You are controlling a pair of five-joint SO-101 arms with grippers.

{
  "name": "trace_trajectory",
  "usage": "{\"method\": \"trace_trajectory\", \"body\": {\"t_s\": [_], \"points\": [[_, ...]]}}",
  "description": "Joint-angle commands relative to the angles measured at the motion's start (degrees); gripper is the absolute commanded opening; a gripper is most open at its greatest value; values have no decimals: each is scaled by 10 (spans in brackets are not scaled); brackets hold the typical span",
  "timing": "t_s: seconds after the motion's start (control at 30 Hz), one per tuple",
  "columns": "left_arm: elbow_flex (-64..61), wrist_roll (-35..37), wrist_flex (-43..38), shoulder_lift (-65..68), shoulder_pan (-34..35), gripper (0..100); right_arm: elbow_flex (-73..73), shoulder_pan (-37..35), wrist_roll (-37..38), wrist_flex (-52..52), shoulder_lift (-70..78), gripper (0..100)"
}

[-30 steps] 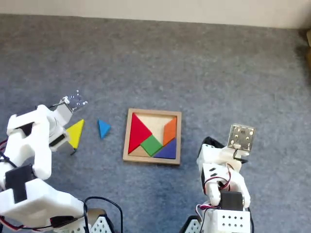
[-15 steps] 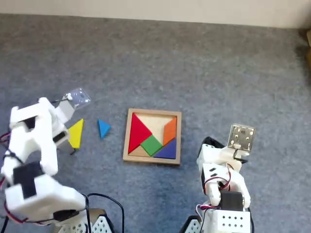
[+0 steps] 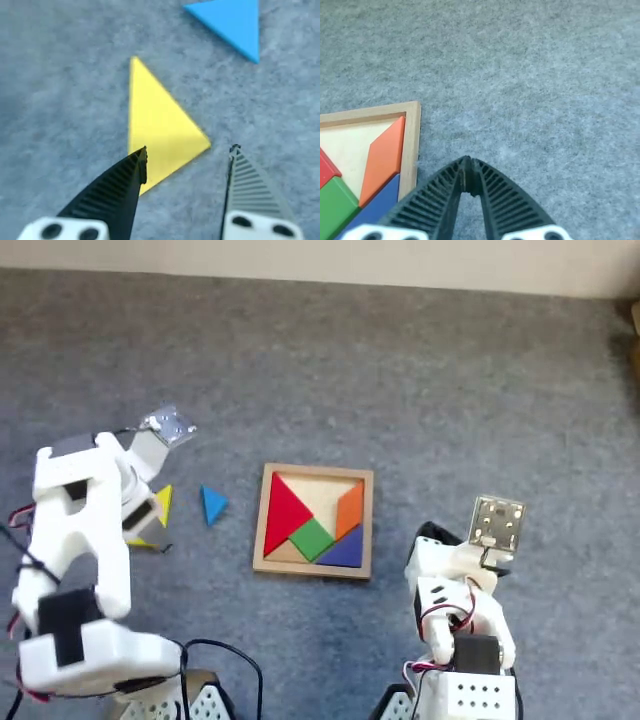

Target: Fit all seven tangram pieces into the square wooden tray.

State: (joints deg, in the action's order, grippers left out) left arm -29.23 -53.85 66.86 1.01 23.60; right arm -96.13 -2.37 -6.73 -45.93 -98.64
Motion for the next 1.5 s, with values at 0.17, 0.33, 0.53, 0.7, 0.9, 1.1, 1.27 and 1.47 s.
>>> {"method": "trace_trajectory", "body": {"t_s": [0.17, 0.33, 0.53, 0.7, 0.9, 1.1, 1.27, 1.47], "points": [[185, 7, 10, 198, 40, 253, -85, 6, -2, -1, 8, 4], [237, 7, 11, 277, 46, 249, -85, 6, -2, -1, 8, 4], [235, 7, 18, 284, 44, 252, -85, 6, -2, -1, 8, 4], [240, 7, 35, 284, 44, 262, -85, 6, -2, -1, 8, 4], [286, 42, 102, 266, 43, 289, -85, 6, -2, -1, 8, 4], [334, 43, 174, 201, 45, 289, -85, 6, -2, -1, 8, 4], [333, 43, 173, 182, 53, 291, -85, 6, -2, -1, 8, 4], [335, 43, 171, 223, 67, 288, -85, 6, -2, -1, 8, 4]]}}
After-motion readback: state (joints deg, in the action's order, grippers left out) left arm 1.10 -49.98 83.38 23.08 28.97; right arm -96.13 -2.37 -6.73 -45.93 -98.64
